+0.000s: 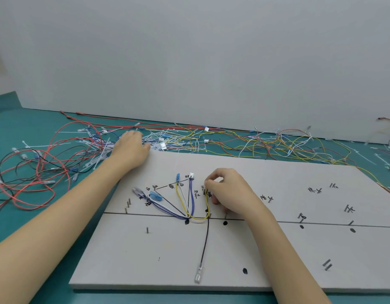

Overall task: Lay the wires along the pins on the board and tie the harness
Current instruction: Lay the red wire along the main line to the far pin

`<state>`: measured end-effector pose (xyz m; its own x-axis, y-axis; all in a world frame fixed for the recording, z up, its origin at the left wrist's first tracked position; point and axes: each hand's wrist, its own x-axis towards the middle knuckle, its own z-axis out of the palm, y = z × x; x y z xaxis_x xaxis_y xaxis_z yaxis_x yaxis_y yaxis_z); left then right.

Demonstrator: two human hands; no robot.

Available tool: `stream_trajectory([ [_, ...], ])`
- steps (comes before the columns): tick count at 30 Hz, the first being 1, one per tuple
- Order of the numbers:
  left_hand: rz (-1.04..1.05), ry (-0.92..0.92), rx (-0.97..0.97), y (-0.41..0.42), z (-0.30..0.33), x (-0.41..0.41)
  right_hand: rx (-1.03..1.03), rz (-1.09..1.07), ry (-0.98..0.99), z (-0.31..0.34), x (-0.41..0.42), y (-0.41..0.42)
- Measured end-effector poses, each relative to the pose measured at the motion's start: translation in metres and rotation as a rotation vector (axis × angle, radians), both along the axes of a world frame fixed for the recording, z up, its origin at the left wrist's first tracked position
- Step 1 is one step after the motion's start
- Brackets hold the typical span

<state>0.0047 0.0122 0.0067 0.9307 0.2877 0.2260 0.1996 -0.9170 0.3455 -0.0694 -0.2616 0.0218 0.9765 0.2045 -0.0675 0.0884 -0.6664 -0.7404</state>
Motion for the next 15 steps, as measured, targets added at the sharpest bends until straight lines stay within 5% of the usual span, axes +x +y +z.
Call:
stream_trajectory([
  [15, -0.033, 0.261, 0.140, 0.037, -0.003, 0.068, -0.024, -0.003, -0.030, -0.003, 0.003, 0.001],
])
